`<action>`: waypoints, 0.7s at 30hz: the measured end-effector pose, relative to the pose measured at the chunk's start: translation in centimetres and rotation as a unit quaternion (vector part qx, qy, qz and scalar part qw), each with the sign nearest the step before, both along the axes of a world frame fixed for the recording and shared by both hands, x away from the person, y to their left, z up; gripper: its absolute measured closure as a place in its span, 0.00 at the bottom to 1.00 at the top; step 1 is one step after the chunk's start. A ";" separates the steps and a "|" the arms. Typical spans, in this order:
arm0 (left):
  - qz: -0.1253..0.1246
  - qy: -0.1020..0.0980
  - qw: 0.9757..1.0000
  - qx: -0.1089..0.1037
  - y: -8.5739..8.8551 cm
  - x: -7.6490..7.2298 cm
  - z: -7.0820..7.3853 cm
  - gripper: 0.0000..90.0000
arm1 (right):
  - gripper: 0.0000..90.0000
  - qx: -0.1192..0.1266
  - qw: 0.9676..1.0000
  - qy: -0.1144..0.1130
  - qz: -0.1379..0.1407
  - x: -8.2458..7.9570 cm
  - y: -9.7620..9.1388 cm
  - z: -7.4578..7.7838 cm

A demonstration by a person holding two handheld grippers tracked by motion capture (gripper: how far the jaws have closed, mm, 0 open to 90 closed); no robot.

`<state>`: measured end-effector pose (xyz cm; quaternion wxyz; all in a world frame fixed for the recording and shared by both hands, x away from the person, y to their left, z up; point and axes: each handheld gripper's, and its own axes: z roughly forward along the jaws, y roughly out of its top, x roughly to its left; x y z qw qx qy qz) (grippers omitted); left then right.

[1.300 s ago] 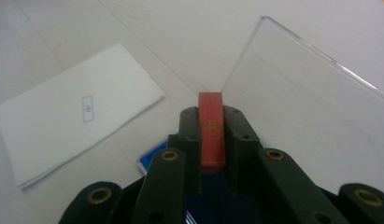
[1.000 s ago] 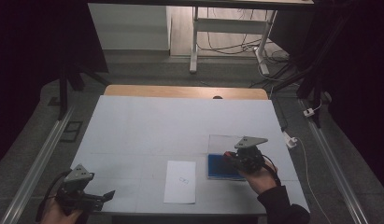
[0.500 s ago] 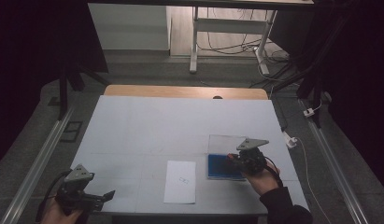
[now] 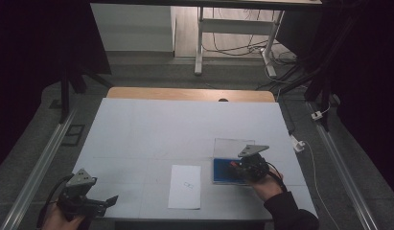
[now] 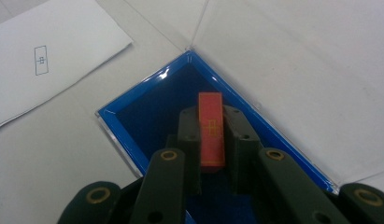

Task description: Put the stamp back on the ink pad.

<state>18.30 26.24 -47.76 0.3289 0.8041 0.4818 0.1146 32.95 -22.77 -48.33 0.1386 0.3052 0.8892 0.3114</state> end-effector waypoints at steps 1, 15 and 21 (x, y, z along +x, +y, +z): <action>0.000 0.000 1.000 0.000 0.0 0.0 0.0 0.01 | 0.87 -0.001 1.000 0.002 0.000 0.0 0.0 0.0; 0.000 0.000 1.000 0.001 0.0 0.0 0.0 0.01 | 0.83 0.003 1.000 0.009 -0.003 0.2 0.1 -0.2; 0.000 0.000 1.000 0.001 0.0 0.0 0.0 0.01 | 0.77 0.011 1.000 0.004 -0.008 0.1 -0.1 0.1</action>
